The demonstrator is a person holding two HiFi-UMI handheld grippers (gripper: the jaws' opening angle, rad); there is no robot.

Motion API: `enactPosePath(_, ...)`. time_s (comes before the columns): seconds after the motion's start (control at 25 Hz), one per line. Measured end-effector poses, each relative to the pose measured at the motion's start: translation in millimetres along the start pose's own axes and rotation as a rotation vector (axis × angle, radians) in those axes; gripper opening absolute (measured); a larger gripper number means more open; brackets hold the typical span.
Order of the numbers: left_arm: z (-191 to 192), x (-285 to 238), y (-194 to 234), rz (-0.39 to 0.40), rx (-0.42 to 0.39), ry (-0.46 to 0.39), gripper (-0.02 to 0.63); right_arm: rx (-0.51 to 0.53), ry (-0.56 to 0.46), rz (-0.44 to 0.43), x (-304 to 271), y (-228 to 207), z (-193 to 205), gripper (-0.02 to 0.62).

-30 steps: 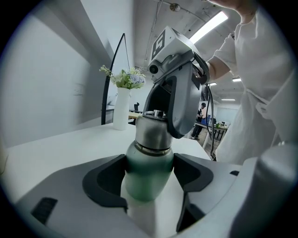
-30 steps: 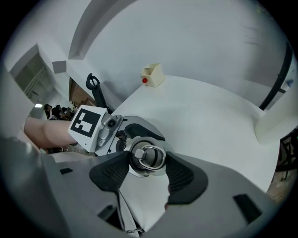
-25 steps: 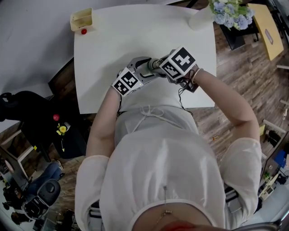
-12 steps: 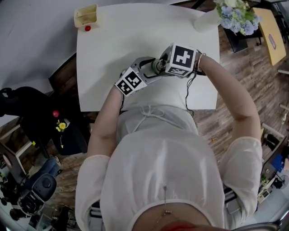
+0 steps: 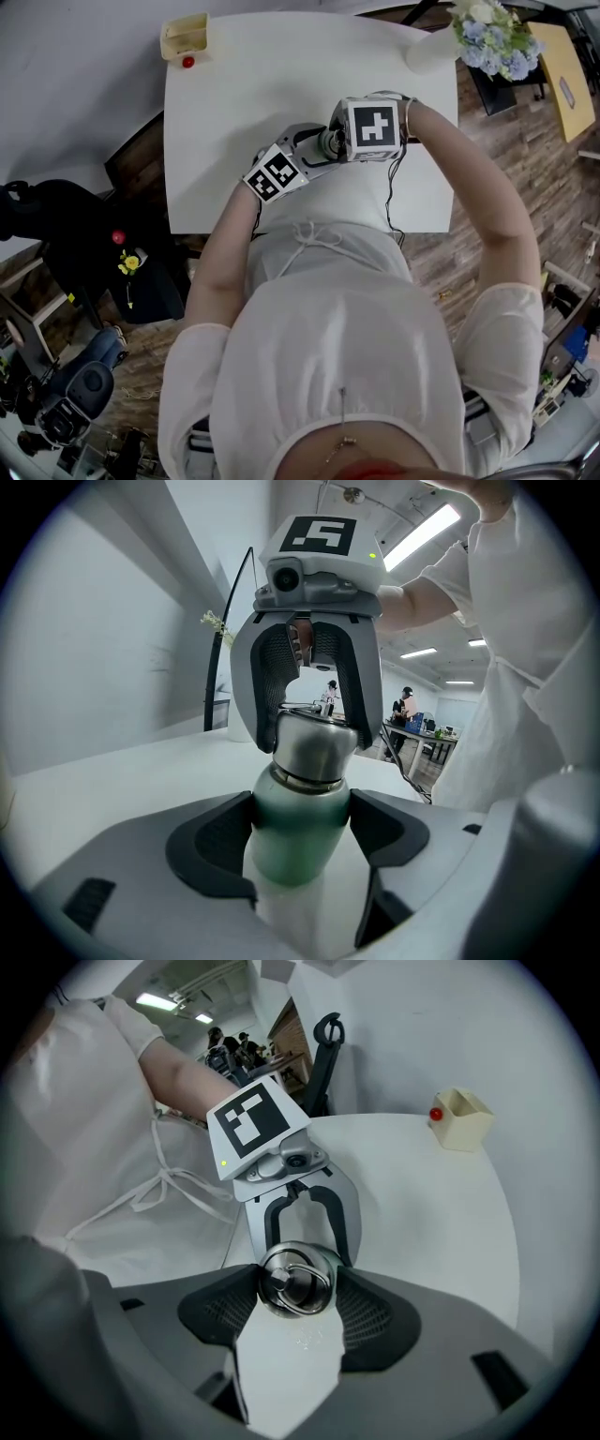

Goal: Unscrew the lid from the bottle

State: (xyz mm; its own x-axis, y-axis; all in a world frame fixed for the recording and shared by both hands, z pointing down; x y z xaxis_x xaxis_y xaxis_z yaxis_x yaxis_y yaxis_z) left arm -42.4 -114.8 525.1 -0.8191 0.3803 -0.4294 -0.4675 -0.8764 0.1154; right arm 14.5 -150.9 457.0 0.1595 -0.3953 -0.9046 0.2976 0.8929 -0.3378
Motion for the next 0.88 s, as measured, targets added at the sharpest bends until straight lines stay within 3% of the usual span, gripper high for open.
enactPosePath(0.08,0,0,0,-0.001,-0.001,0.0,0.342,-0.07,-0.041,0.049,4,0,5,0.295)
enactPosePath(0.2,0,0,1,0.001,0.001,-0.003,0.342,-0.264,-0.147,0.077,9,5,15,0.356)
enactPosePath(0.36,0,1,1,0.004,0.009,-0.01,0.342,-0.607,-0.31,0.094,8,12,26,0.35)
enactPosePath(0.44,1,0,1,0.004,0.011,-0.012,0.342,-0.7,-0.356,0.099,4,15,28,0.347)
enactPosePath(0.72,1,0,-1,0.006,0.027,-0.014,0.342,-0.832,-0.436,0.199,1,17,23,0.283)
enactPosePath(0.76,1,0,0,0.005,0.028,-0.013,0.342,-0.833,-0.438,0.212,1,18,22,0.253)
enactPosePath(0.88,1,-1,0,0.009,0.026,-0.013,0.342,-0.801,-0.426,0.232,0,17,22,0.253)
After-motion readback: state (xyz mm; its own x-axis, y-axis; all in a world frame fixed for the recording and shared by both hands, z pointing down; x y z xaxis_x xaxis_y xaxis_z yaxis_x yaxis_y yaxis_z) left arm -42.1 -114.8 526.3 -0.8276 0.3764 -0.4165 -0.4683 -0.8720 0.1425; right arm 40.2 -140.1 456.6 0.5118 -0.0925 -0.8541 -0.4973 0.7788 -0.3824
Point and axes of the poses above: the fingertips, and each gripper's own axes: x backward along the fingers, y to its left, z out of its underside, the point moved 7 cm from there along x, backward along the fingers, and after that the axes turned 5 degrees about -z, right-handed, at the moved point
